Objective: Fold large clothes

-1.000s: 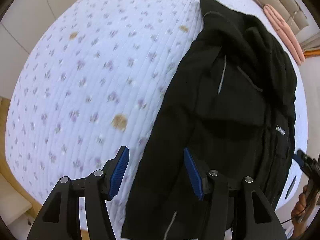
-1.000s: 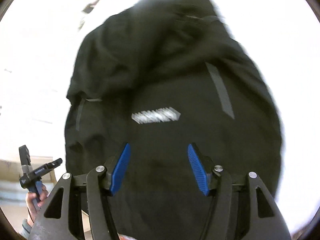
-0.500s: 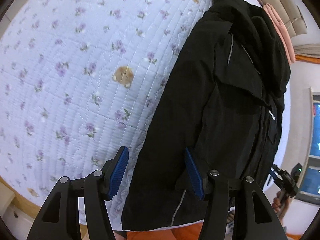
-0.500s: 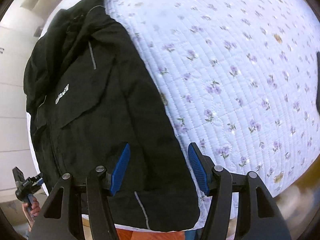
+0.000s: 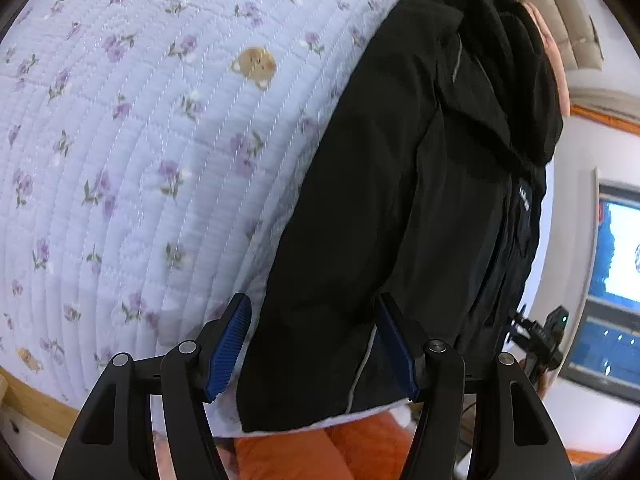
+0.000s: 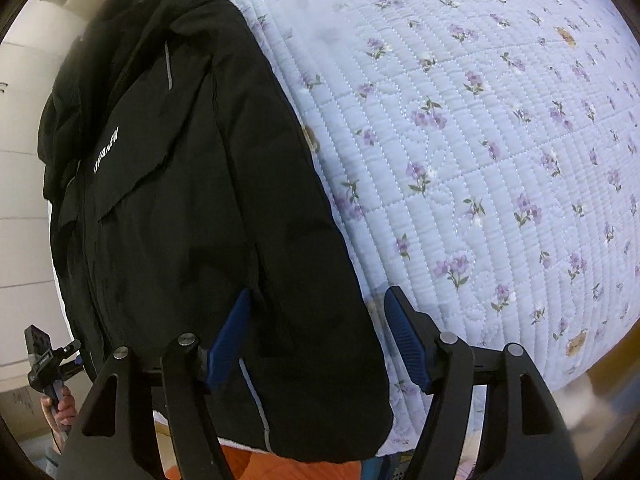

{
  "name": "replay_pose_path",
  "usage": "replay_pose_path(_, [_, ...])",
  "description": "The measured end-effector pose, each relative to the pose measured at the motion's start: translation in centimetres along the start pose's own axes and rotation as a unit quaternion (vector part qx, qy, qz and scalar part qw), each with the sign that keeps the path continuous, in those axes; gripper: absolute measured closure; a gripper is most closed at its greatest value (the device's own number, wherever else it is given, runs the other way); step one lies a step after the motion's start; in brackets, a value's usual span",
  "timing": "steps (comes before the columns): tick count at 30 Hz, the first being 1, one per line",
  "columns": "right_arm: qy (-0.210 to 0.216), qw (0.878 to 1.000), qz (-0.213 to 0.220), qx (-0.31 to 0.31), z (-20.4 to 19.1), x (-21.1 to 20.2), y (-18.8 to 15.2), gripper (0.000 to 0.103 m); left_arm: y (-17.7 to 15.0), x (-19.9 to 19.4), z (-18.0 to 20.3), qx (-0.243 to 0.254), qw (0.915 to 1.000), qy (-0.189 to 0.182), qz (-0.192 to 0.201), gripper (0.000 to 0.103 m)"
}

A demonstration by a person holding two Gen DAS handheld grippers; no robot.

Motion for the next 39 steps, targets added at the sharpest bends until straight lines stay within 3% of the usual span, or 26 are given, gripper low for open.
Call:
replay_pose_path(4, [0.015, 0.999, -0.029, -0.028, -1.6, 1.0, -1.0, 0.028, -1.8, 1.3, -0.1, 0.017, 0.9994, 0.001, -0.030, 0.034])
replay_pose_path(10, [0.002, 0.996, -0.051, -0.079, -4.2, 1.8, -2.1, 0.032, -3.0, 2.2, 0.3, 0.022, 0.9996, 0.011, -0.015, 0.035])
replay_pose_path(12, [-0.004, 0.995, -0.053, -0.083, -4.4, 2.0, -2.1, 0.046, -3.2, 2.4, 0.8, 0.035, 0.9988, 0.032, -0.007, 0.042])
replay_pose_path(14, [-0.005, 0.995, -0.050, -0.091, -5.1, 1.9, -2.0, 0.058, -3.5, 2.6, 1.3, 0.049, 0.9971, 0.058, -0.002, 0.068])
replay_pose_path(16, [-0.006, 0.994, -0.044, -0.101, -5.9, 1.6, -2.0, 0.075, -3.7, 2.5, 2.0, 0.054, 0.9971, 0.054, 0.005, 0.092])
replay_pose_path(17, [-0.008, 0.994, -0.040, -0.104, -6.5, 1.3, -1.8, 0.084, -3.8, 2.1, 2.5, 0.054, 0.9974, 0.046, 0.010, 0.093])
replay_pose_path(20, [-0.021, 0.992, -0.033, -0.116, -7.8, 0.4, -1.4, 0.090, -4.2, 0.5, 4.8, 0.083, 0.9945, 0.055, 0.032, 0.094])
replay_pose_path(25, [0.013, 0.995, -0.003, -0.099, -9.0, -3.7, 0.8, 0.092, -2.8, -4.5, 9.2, 0.082, 0.9934, -0.016, 0.079, 0.094])
replay_pose_path(33, [0.100, 0.988, 0.080, -0.085, -10.0, -11.6, 10.2, 0.093, 3.9, -11.4, 17.3, 0.102, 0.9762, -0.067, 0.179, 0.094])
replay_pose_path(39, [0.142, 0.972, 0.153, -0.107, -13.7, -15.6, 21.5, 0.092, 12.3, -16.0, 25.2, 0.137, 0.9484, -0.090, 0.271, 0.093])
Point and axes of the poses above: each gripper's, at about its wrist camera, not at the fingertips, and x roughly the way its jaws point, z to its right, y to its top, the point moved 3 cm from there along x, roughly the way its jaws point, and after that the axes turned 10 degrees about -x, right-handed, at the moved point
